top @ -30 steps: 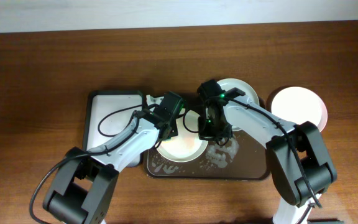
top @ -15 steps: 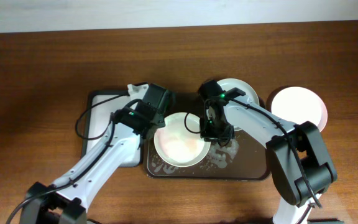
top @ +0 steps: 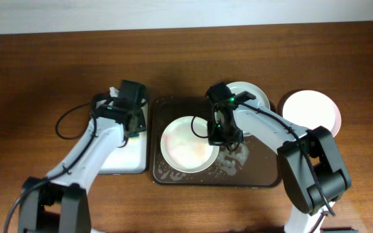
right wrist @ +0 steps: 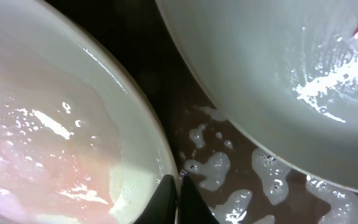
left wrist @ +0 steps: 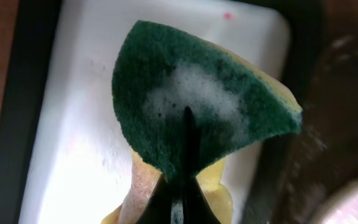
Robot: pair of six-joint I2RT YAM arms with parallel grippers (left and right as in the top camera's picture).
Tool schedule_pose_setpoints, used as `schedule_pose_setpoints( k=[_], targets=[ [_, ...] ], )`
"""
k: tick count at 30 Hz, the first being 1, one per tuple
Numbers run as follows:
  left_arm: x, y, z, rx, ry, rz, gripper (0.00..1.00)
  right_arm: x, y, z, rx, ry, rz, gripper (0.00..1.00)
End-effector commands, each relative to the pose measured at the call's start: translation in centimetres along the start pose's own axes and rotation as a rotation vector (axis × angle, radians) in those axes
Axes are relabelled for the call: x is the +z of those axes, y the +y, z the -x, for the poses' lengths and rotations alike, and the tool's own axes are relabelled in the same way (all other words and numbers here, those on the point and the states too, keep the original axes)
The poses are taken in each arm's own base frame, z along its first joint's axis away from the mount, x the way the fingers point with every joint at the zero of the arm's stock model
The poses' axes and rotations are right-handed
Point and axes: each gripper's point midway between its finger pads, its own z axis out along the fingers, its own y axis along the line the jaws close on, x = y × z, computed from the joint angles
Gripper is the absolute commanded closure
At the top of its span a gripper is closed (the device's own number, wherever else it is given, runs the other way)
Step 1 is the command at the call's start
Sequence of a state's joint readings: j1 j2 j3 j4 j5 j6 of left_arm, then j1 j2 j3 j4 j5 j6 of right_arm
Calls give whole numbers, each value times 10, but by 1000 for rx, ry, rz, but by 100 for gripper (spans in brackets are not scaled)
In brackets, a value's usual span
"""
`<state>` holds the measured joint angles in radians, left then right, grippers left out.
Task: Clean dirty plates on tray and stack at the side
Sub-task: 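Return the sponge with the left gripper to the white sink tray, then lift the cleaned plate with the right gripper and tilt it upward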
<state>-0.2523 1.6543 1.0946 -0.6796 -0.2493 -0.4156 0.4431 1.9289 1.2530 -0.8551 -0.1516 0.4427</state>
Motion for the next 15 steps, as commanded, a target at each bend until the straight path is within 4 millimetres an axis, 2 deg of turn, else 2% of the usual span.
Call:
schedule_pose_setpoints(
  k=[1,5,10,12,15],
  targets=[
    [23,0,-9,39,76,-54,100,-2,3,5,-7,-29,10,96],
    [39,4,-18,36,122,-36,100,-21,7,16,-74,-79,8,96],
    [48,3,-22,40,142,-29,99,-73,-11,32,-103,-199,-138,96],
    [50,3,-24,42,150,-26,98,-89,-16,30,-143,-217,-177,96],
    [52,3,-25,43,155,-24,95,-100,-25,21,-162,-203,-219,96]
  ],
)
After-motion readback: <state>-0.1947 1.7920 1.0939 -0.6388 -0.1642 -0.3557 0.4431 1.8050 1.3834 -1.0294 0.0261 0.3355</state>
